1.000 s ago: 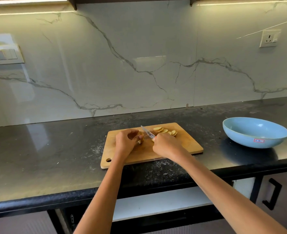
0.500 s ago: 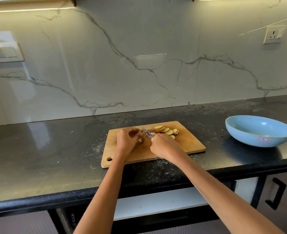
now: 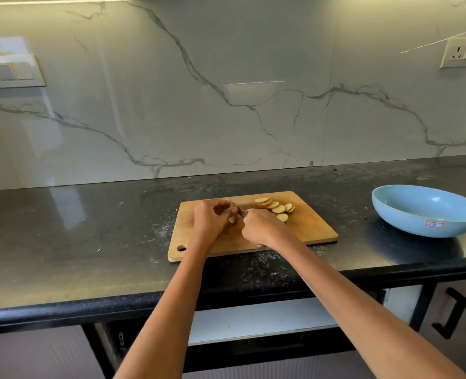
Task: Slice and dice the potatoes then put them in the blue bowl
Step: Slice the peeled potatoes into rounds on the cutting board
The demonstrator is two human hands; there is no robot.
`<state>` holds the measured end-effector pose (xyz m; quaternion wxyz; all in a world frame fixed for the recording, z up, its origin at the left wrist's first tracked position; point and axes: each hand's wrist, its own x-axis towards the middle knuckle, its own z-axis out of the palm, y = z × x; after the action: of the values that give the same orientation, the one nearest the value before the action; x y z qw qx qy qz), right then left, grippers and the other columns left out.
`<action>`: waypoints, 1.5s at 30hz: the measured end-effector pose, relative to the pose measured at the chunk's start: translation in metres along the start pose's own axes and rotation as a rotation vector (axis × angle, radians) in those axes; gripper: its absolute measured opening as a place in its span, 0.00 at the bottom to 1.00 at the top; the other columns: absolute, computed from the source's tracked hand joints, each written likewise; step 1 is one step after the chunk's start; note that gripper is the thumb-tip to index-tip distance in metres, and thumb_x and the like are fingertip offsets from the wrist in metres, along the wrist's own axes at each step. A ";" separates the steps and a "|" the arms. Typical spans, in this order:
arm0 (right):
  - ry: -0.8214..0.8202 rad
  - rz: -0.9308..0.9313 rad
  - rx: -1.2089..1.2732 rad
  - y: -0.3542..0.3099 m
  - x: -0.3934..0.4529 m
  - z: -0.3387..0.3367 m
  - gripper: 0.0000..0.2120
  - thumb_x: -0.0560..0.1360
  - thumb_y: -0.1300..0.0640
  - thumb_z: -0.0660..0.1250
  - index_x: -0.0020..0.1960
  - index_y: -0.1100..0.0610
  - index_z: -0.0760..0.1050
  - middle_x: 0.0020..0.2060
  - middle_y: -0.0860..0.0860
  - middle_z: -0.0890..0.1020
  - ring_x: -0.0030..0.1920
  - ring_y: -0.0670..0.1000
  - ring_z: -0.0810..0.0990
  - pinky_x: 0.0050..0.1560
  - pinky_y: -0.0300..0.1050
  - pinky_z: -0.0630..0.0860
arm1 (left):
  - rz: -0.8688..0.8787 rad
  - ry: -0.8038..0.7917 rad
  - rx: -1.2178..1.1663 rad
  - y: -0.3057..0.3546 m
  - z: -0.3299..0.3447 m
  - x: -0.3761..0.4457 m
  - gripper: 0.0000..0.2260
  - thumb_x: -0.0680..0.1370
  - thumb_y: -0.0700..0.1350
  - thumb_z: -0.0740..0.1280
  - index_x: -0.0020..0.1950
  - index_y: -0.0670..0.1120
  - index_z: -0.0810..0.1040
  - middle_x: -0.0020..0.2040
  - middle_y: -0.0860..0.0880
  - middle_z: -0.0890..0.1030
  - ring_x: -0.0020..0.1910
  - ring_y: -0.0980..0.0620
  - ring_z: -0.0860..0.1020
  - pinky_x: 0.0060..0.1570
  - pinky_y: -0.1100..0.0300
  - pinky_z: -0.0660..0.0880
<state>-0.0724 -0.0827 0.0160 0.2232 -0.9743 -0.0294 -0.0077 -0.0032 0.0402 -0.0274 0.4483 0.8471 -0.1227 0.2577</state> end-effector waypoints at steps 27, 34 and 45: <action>-0.139 -0.020 -0.246 0.028 -0.014 -0.006 0.12 0.79 0.61 0.56 0.56 0.64 0.74 0.34 0.51 0.70 0.33 0.48 0.69 0.29 0.39 0.63 | -0.048 0.014 0.036 0.000 -0.002 -0.001 0.10 0.74 0.44 0.70 0.53 0.42 0.81 0.47 0.47 0.83 0.45 0.53 0.78 0.45 0.62 0.72; 0.019 0.040 -0.140 0.052 -0.016 -0.026 0.15 0.79 0.63 0.52 0.59 0.64 0.74 0.30 0.49 0.68 0.28 0.46 0.66 0.25 0.38 0.58 | -0.073 -0.021 -0.019 -0.003 -0.001 0.001 0.11 0.72 0.43 0.72 0.53 0.42 0.81 0.47 0.48 0.83 0.47 0.52 0.80 0.45 0.63 0.75; 0.086 -0.056 -0.048 0.014 -0.009 -0.006 0.16 0.79 0.63 0.53 0.63 0.61 0.73 0.31 0.48 0.67 0.29 0.45 0.66 0.26 0.38 0.59 | -0.050 -0.039 -0.027 -0.002 0.001 0.002 0.10 0.72 0.42 0.73 0.52 0.43 0.81 0.47 0.47 0.83 0.46 0.51 0.80 0.48 0.59 0.77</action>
<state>-0.0808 -0.0984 0.0152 0.2006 -0.9769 -0.0469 -0.0567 -0.0002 0.0404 -0.0284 0.4636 0.8486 -0.1139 0.2280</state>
